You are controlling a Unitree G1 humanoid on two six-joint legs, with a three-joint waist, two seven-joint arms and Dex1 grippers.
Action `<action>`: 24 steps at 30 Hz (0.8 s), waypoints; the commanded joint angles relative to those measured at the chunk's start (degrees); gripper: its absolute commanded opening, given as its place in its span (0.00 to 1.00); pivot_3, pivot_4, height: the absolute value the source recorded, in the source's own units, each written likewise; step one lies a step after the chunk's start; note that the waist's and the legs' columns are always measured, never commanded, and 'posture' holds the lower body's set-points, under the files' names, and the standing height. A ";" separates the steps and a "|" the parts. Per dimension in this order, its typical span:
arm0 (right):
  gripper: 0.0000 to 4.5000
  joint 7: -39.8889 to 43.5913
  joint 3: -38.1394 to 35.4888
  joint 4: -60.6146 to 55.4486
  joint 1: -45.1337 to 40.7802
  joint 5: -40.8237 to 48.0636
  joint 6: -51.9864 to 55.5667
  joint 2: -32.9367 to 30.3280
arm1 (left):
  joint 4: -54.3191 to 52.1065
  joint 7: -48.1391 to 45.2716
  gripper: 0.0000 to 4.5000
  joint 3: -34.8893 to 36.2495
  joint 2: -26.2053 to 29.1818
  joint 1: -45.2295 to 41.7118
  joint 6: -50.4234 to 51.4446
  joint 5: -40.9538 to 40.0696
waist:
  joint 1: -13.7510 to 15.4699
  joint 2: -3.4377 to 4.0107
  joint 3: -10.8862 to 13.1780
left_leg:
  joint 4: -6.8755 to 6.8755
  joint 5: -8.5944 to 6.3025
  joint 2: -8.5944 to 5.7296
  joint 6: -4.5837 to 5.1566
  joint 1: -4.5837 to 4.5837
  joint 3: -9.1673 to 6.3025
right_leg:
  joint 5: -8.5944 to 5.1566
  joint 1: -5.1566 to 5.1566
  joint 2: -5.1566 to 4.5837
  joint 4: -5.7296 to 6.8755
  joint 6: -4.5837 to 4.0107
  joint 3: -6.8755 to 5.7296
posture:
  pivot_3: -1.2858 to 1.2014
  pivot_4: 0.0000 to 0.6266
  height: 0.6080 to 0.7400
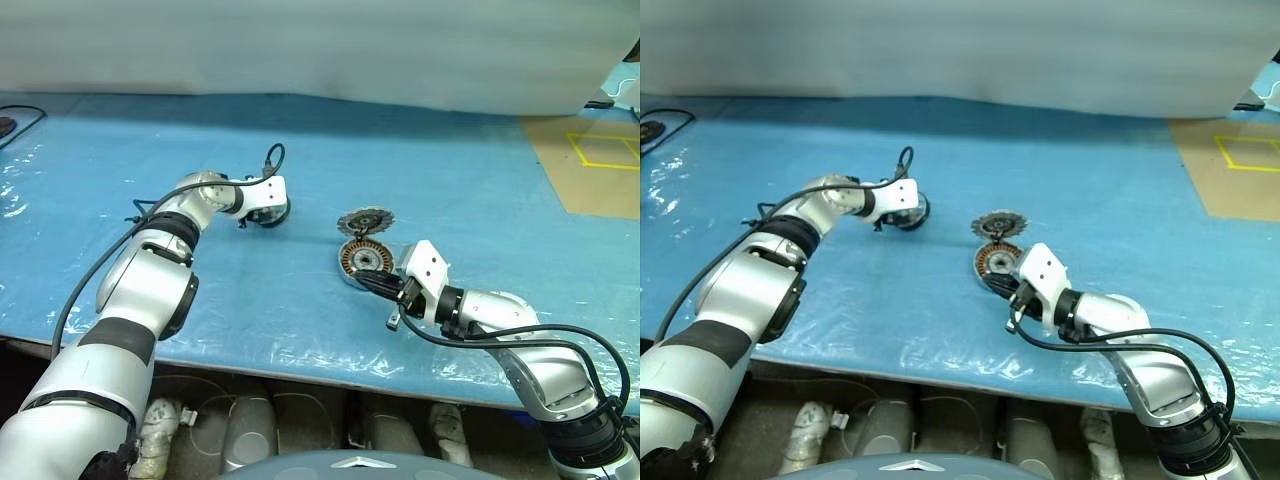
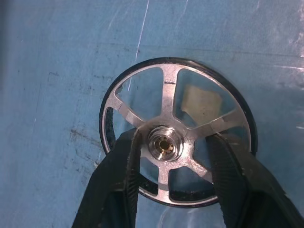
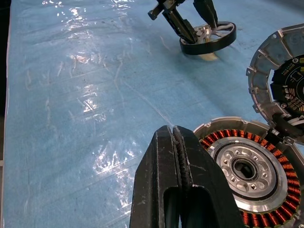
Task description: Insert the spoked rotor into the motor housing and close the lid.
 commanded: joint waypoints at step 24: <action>0.00 3.89 -6.68 1.55 -3.33 4.36 -0.51 -1.44 | -25.31 -38.56 0.39 18.86 6.32 15.33 20.16 -30.12 | -0.12 0.06 0.05 | -0.21 -0.01 0.09 0.01 0.02 0.05 | -0.02 -0.06 -0.11 -0.05 -0.06 0.00 | 0.52 0.24 1.00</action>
